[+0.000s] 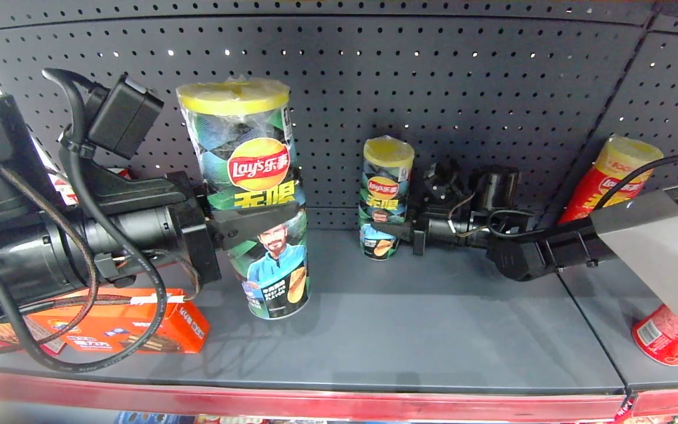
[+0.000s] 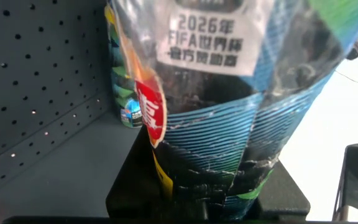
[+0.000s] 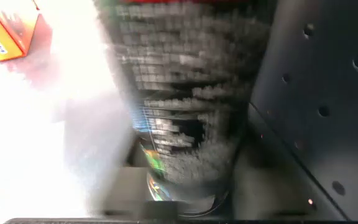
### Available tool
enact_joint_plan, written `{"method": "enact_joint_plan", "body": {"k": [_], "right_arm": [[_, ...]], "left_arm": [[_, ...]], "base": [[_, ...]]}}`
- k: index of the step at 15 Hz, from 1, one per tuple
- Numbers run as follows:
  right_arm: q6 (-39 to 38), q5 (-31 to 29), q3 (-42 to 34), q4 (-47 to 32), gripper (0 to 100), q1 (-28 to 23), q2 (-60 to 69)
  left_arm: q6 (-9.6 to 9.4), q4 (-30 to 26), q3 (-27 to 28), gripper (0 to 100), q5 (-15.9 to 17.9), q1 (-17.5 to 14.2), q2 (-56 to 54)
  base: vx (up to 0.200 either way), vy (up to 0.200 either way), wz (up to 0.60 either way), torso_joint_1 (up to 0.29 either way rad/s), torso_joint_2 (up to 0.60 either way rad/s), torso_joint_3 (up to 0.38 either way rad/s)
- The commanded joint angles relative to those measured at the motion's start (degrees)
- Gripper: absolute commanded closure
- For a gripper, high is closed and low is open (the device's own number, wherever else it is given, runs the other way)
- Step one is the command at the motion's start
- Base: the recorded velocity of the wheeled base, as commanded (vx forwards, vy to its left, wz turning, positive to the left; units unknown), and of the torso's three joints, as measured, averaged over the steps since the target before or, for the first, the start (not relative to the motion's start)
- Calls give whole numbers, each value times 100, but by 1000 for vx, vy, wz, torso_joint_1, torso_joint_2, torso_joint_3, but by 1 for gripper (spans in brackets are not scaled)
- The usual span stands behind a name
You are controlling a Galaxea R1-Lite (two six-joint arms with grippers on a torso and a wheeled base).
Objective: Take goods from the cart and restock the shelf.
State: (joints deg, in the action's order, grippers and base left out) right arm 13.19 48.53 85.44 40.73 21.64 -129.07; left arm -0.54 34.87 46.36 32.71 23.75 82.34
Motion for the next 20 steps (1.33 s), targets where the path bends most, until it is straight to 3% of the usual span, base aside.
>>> {"method": "enact_joint_plan", "body": {"k": [1,8,10,16,20], "right_arm": [[-1,16,-54,14,100,16,84],[-1,183,-1320,410,100,139,1095],[-1,315,-2207,638,100,236,1754],[-1,245,-4220,2018,100,622,2290],[-1,183,-4985,2686,100,833,2185]], "left_arm": [[1,3,-4,100,-1,-2,2],[1,3,-31,100,-10,-19,-42],[1,-6,-39,100,-10,-10,-51],[1,-6,-39,100,-19,-10,-51],[10,-6,-57,100,-19,-10,-51]], "base": [[0,0,0,0,0,0],[0,0,0,0,0,0],[0,0,0,0,0,0],[0,0,0,0,0,0],[0,0,0,0,0,0]]}}
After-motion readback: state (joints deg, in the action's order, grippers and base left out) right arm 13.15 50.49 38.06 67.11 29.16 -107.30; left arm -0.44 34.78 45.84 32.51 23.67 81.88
